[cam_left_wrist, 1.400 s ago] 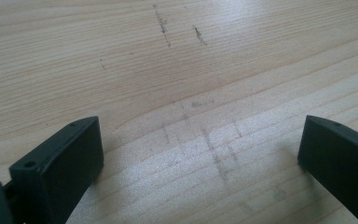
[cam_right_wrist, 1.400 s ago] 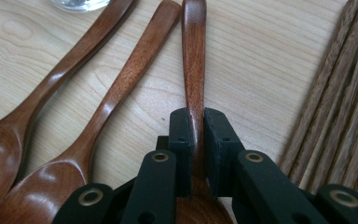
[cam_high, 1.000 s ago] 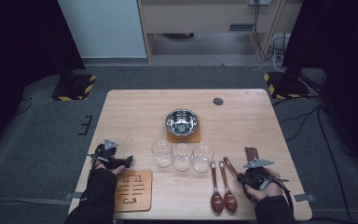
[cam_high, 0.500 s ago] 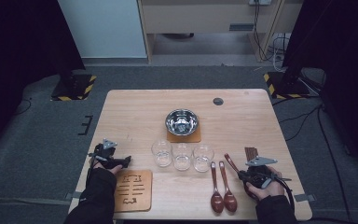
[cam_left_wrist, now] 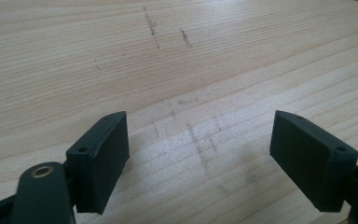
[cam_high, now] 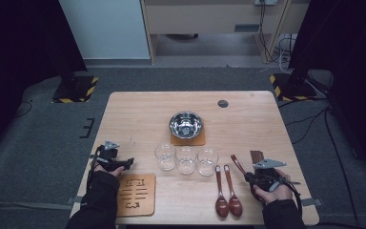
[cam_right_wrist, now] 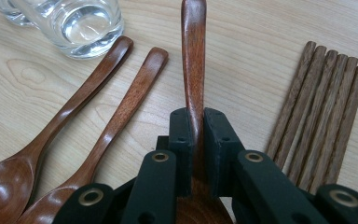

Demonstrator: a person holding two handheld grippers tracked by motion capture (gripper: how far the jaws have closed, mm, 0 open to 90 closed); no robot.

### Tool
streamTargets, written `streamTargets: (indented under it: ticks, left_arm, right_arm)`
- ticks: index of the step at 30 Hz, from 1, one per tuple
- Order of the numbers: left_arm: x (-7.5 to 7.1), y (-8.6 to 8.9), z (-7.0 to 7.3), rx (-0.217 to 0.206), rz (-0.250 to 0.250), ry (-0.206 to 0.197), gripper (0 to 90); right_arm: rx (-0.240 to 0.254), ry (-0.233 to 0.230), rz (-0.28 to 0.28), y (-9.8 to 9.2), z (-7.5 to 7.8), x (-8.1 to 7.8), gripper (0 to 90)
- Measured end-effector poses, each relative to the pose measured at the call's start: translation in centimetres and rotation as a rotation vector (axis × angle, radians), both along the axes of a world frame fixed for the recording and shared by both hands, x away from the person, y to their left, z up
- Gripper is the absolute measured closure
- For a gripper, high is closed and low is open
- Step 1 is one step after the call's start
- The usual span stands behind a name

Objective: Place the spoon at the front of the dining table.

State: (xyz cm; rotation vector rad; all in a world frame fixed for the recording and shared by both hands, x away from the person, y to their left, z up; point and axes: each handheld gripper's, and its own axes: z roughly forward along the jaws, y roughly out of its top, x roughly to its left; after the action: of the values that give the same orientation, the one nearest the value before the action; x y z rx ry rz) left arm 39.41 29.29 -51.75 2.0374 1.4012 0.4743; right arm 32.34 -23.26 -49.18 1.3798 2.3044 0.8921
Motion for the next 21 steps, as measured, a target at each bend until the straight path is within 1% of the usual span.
streamTargets:
  ticks: [5, 7, 13, 16, 20, 21]
  left_arm:
    - [0.0, -0.3, 0.5, -0.015, -0.005, -0.013, 20.0]
    - [0.0, -0.3, 0.7, -0.031, -0.002, -0.015, 20.3]
    - [-0.1, -0.5, 0.9, -0.036, -0.011, -0.023, 21.2]
    - [-0.2, -0.6, 1.3, -0.051, -0.014, -0.034, 22.7]
    - [-0.3, -0.7, 1.9, -0.076, -0.011, -0.057, 22.7]
    - [-0.3, -0.7, 1.9, -0.079, -0.011, -0.060, 22.8]
  right_arm:
    - [0.006, -0.015, -0.002, -0.1, 0.2, 0.0, 82.2]
    - [0.008, -0.021, -0.001, -0.1, 0.3, 0.0, 82.2]
    - [0.015, -0.028, -0.007, -0.1, 0.5, 0.0, 82.2]
    - [0.016, -0.039, -0.007, -0.2, 0.6, 0.0, 82.2]
    - [0.022, -0.043, -0.011, -0.2, 0.8, 0.0, 82.2]
    - [0.023, -0.050, -0.009, -0.2, 0.8, 0.0, 82.2]
